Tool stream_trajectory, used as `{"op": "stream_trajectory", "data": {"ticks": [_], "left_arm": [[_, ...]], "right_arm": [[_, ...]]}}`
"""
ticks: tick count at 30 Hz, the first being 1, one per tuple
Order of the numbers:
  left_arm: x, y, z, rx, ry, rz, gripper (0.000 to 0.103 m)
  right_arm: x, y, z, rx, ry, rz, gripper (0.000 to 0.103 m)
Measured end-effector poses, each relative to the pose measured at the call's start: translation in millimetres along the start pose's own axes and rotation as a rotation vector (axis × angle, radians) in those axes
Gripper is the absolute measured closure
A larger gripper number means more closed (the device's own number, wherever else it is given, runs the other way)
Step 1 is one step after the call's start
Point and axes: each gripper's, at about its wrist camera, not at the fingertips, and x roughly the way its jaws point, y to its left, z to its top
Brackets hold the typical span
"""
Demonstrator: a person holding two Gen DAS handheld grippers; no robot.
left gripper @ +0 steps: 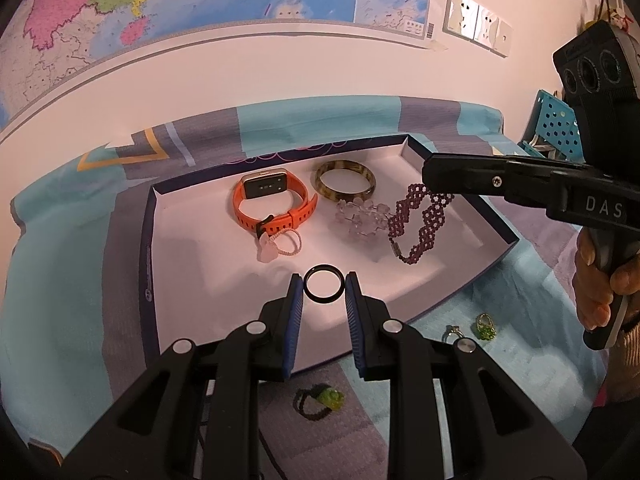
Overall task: Organize jewelry
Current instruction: 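Carry the necklace over the box with the right tool while the left tool lifts the black ring, then lower the necklace into the box and open the right tool while the left tool releases the ring inside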
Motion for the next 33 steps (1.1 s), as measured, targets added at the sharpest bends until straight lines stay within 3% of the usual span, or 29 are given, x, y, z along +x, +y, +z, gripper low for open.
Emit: {"op": "stream_trajectory", "data": {"ticks": [33], "left_arm": [[29, 13, 12, -0.025, 0.051, 0.023, 0.081]], "right_arm": [[24, -9, 11, 0.013, 0.021, 0.028, 0.098]]}}
